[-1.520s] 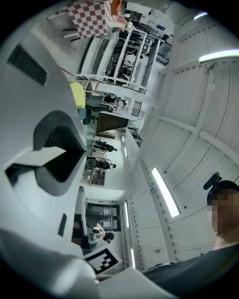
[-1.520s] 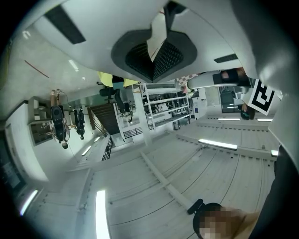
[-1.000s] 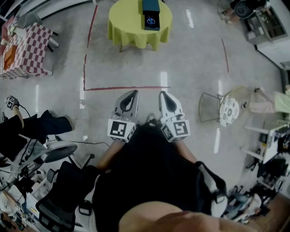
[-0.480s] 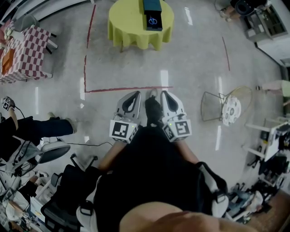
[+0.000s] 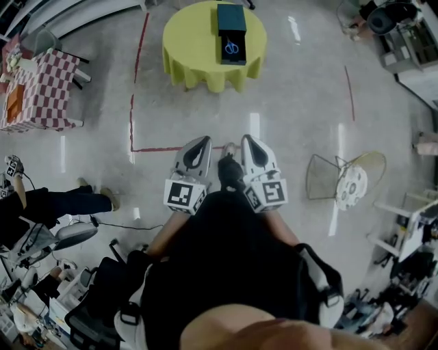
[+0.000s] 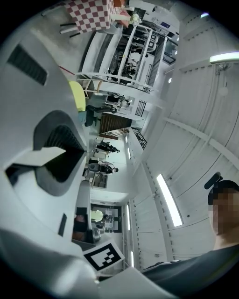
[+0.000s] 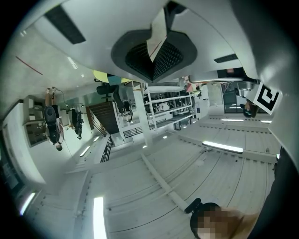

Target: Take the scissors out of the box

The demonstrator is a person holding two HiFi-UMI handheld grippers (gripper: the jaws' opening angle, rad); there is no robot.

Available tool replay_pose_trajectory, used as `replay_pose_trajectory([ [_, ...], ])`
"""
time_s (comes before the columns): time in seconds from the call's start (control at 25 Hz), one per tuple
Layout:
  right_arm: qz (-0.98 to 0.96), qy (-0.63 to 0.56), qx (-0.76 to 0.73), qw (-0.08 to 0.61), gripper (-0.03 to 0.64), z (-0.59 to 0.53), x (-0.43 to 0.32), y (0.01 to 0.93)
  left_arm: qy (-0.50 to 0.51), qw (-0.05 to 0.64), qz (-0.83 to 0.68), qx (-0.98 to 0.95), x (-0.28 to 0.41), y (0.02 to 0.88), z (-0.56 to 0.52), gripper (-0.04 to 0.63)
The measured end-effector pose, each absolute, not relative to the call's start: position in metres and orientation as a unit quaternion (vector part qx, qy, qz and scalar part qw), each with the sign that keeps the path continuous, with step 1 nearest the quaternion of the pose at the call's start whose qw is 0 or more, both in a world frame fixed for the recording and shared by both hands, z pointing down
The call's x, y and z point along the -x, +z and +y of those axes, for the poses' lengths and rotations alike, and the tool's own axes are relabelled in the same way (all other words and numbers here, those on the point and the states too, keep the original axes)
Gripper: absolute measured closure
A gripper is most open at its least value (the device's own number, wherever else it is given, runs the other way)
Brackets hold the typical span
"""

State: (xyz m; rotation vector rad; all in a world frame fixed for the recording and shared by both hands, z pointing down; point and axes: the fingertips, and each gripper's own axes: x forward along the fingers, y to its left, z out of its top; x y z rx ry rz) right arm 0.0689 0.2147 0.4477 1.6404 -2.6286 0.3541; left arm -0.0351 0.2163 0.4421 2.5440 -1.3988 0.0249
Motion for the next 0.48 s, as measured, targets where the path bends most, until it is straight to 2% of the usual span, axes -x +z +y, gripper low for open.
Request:
replay_pose_trajectory([
  [0.48, -0.861, 0.111, -0.496, 0.021, 0.618, 0.06, -0.128, 0.439, 0.024, 0.108, -0.495, -0.862, -0.028, 0.426, 0.071, 0.598],
])
